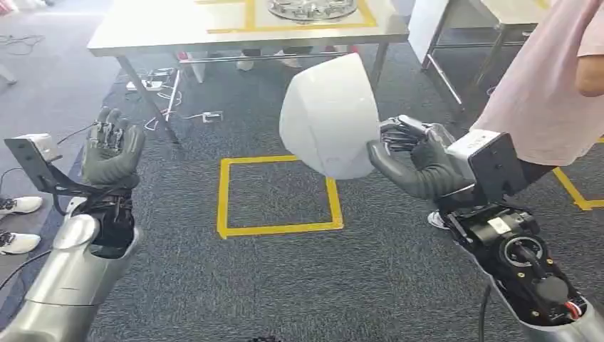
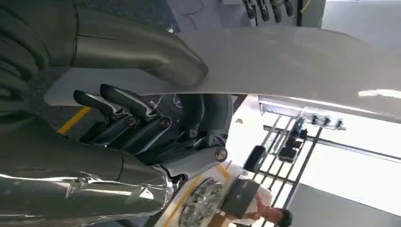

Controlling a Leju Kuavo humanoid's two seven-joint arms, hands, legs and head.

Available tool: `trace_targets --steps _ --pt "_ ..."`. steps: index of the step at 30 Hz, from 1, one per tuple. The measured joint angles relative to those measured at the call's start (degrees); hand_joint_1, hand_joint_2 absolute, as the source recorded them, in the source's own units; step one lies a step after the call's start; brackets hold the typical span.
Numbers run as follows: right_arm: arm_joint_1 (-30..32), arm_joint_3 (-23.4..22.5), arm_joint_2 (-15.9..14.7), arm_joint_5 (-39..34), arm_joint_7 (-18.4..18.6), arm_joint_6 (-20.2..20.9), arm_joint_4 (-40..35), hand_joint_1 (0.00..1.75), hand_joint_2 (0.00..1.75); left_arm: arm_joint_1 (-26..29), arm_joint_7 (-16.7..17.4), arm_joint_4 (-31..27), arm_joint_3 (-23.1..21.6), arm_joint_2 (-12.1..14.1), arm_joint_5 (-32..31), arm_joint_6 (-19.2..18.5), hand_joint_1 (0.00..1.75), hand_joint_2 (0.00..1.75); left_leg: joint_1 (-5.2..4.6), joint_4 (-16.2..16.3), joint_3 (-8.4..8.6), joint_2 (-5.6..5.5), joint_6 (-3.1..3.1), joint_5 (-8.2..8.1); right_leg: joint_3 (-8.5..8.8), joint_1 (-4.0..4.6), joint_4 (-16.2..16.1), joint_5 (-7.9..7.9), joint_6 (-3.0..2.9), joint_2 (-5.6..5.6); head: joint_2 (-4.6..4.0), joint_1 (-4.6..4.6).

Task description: Take the parts from the cabinet and place them on the table.

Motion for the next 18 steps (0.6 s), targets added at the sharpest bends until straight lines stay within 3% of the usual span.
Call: trace_targets --steps 1,2,4,5,6,10,13,16,17,18 --pt "-0.01 0.00 0.00 0.00 -0.02 0.00 -0.02 1.75 1.75 -0.08 -0.02 0.04 0.00 0.00 0.00 0.00 0.00 1.75 0.12 -4.79 2.91 0.58 -0.04 1.31 -0.01 0.11 0.37 -0.27 0.39 -0.13 -0.02 -0.31" --pt "0.00 -0.04 0.00 0.00 -0.04 -0.02 -0.02 1.75 1.75 -0.30 -0.11 0.11 -0.02 -0.04 0.00 0.00 0.00 1.75 -0.25 -6.00 3.59 0.49 0.43 0.57 -0.51 0.61 0.79 -0.64 0.85 -0.21 -0.02 -0.75" --pt "0.00 -0.06 0.00 0.00 -0.07 -0.07 -0.04 1.75 1.75 -0.19 -0.35 0.20 -0.04 -0.13 -0.07 0.07 0.00 1.75 -0.12 -5.97 3.41 0.13 1.44 0.69 -0.49 0.66 0.78 -0.78 1.14 -0.30 -0.02 0.20" --pt "0.14 -0.07 0.00 -0.09 -0.02 -0.09 -0.02 1.75 1.75 -0.18 -0.41 0.22 -0.04 -0.13 -0.07 0.07 0.00 1.75 -0.11 -6.06 3.47 0.13 1.36 0.72 -0.47 0.63 0.87 -1.33 -0.38 -0.27 -0.02 0.28" --pt "0.15 -0.07 0.00 -0.09 -0.02 -0.07 -0.02 1.75 1.75 -0.19 -0.50 0.22 -0.04 -0.13 -0.09 0.07 0.00 1.75 -0.20 -6.07 3.51 0.07 1.38 0.72 -0.45 0.68 0.89 -1.00 -1.40 -0.26 -0.02 0.55" --pt "0.11 -0.09 0.00 -0.15 0.04 -0.15 0.11 1.75 1.75 -0.27 -0.79 0.44 -0.04 -0.24 -0.04 0.07 0.00 1.75 -0.45 -6.06 3.51 -0.08 1.84 0.60 -0.12 0.58 0.44 -0.77 -1.34 -0.28 -0.02 1.55" --pt "0.11 -0.09 0.00 -0.20 0.35 -0.26 0.42 1.75 1.75 -0.27 -0.79 0.66 -0.04 -0.24 0.07 0.07 0.00 1.75 -0.59 -6.03 3.51 -0.09 2.15 0.54 0.05 0.42 0.17 -0.56 -0.77 -0.28 -0.02 2.12" --pt "0.12 -0.09 0.00 -0.20 0.72 -0.35 0.72 1.75 1.75 -0.27 -0.79 0.79 -0.04 -0.28 0.26 0.07 0.00 1.75 -0.77 -5.97 3.50 -0.09 2.27 0.49 0.18 0.18 -0.09 -0.54 1.13 -0.28 -0.02 2.34" --pt "0.12 -0.09 0.00 -0.20 0.74 -0.35 0.81 1.75 1.75 -0.28 -0.79 0.87 -0.04 -0.31 0.28 0.07 0.00 1.75 -0.78 -5.95 3.50 -0.09 2.33 0.45 0.20 0.12 -0.12 -0.56 1.57 -0.28 0.00 2.29" --pt "0.12 -0.09 0.00 -0.17 0.77 -0.44 0.85 1.75 1.75 -0.27 -0.79 0.98 -0.04 -0.31 0.35 0.07 0.00 1.75 -0.78 -5.95 3.50 -0.09 2.34 0.45 0.20 0.12 -0.12 -0.56 1.57 -0.28 -0.02 2.29"
